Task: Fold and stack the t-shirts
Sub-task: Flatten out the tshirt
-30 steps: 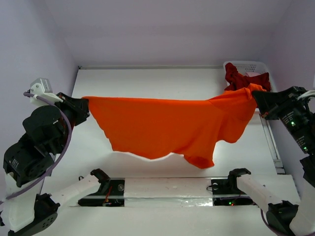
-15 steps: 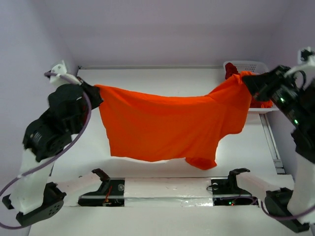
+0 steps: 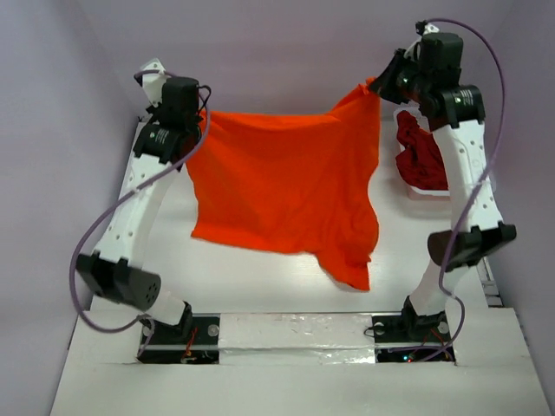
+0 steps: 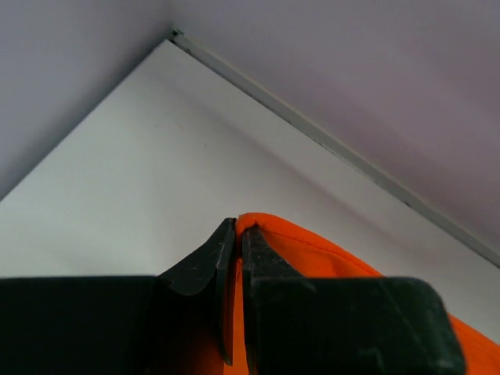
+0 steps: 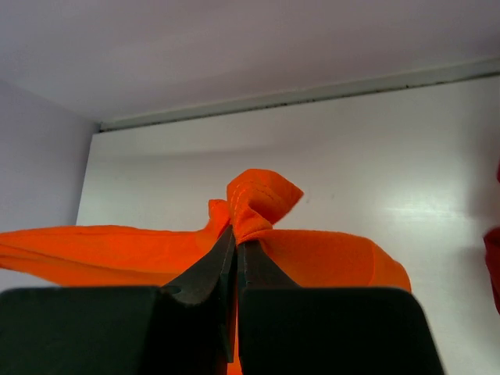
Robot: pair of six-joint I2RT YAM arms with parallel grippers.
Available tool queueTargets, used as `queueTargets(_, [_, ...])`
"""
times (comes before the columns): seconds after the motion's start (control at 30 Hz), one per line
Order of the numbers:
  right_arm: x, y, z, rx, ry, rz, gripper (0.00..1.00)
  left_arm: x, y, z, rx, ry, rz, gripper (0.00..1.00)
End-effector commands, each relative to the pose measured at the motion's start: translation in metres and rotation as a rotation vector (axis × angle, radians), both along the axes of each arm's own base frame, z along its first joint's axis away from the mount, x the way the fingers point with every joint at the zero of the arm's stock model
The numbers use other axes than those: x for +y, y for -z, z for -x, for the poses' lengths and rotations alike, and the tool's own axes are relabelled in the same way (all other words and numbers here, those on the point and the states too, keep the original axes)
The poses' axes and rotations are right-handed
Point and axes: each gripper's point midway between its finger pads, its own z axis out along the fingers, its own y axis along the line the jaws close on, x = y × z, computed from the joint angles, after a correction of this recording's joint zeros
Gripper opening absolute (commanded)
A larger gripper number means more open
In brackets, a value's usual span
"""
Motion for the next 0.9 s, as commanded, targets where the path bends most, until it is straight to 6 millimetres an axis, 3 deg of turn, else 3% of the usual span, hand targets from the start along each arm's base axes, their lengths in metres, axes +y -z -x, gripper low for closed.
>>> queueTargets(0.0, [0.003, -0.055, -0.008, -0.161, -0.02, -0.03, 0.0, 0.023, -0.052, -0.028, -0.166, -0.062, 0.013, 0.0])
queueTargets(0.07, [0.009, -0.041, -0.023, -0.13, -0.036, -0.036, 0.0, 0.026, -0.042, -0.043, -0.14, -0.077, -0.01, 0.0])
queueTargets(0.2, [0.012, -0.029, -0.022, -0.096, -0.051, -0.044, 0.0, 0.025, -0.038, -0.042, -0.133, -0.069, -0.012, 0.0])
queueTargets(0.23, [0.01, -0.042, -0.01, -0.129, -0.053, -0.043, 0.0, 0.026, -0.049, -0.032, -0.167, -0.06, 0.004, 0.0])
queueTargets(0.3, [0.006, -0.046, 0.001, -0.146, -0.049, -0.033, 0.0, 0.024, -0.041, -0.022, -0.158, -0.034, 0.012, 0.0])
queueTargets(0.37, [-0.001, -0.038, 0.013, -0.13, -0.03, -0.009, 0.0, 0.025, -0.057, 0.001, -0.201, -0.01, 0.036, 0.0])
queueTargets(0.4, [-0.007, -0.055, 0.033, -0.176, -0.025, 0.002, 0.0, 0.021, -0.05, 0.006, -0.186, 0.028, 0.041, 0.0])
queueTargets(0.43, [-0.009, -0.048, 0.039, -0.161, -0.019, 0.012, 0.0, 0.022, -0.065, 0.024, -0.23, 0.044, 0.055, 0.0])
queueTargets(0.47, [-0.013, -0.052, 0.049, -0.176, -0.008, 0.015, 0.0, 0.022, -0.068, 0.033, -0.239, 0.063, 0.054, 0.0])
queueTargets(0.5, [-0.015, -0.057, 0.06, -0.191, -0.006, 0.013, 0.0, 0.019, -0.065, 0.04, -0.233, 0.091, 0.059, 0.0])
queueTargets(0.53, [-0.02, -0.073, 0.082, -0.236, -0.003, 0.006, 0.0, 0.021, -0.076, 0.058, -0.265, 0.11, 0.066, 0.0])
queueTargets(0.6, [-0.022, -0.07, 0.099, -0.23, -0.006, 0.005, 0.0, 0.018, -0.074, 0.074, -0.265, 0.153, 0.069, 0.0])
queueTargets(0.63, [-0.026, -0.081, 0.121, -0.262, -0.006, -0.003, 0.0, 0.021, -0.084, 0.092, -0.298, 0.166, 0.079, 0.0])
queueTargets(0.7, [-0.028, -0.079, 0.141, -0.271, -0.01, -0.015, 0.0, 0.019, -0.085, 0.11, -0.317, 0.199, 0.09, 0.0])
queueTargets(0.73, [-0.03, -0.083, 0.154, -0.294, -0.008, -0.02, 0.0, 0.022, -0.095, 0.129, -0.361, 0.212, 0.099, 0.0])
queueTargets(0.77, [-0.037, -0.095, 0.181, -0.345, 0.0, -0.027, 0.0, 0.023, -0.096, 0.139, -0.377, 0.22, 0.106, 0.0])
queueTargets(0.8, [-0.039, -0.087, 0.188, -0.335, 0.006, -0.025, 0.0, 0.021, -0.09, 0.144, -0.373, 0.233, 0.119, 0.0])
queueTargets(0.83, [-0.041, -0.085, 0.199, -0.343, 0.008, -0.026, 0.0, 0.023, -0.096, 0.163, -0.412, 0.244, 0.133, 0.0])
queueTargets(0.87, [-0.046, -0.093, 0.228, -0.398, 0.009, -0.036, 0.0, 0.024, -0.095, 0.171, -0.421, 0.248, 0.145, 0.0])
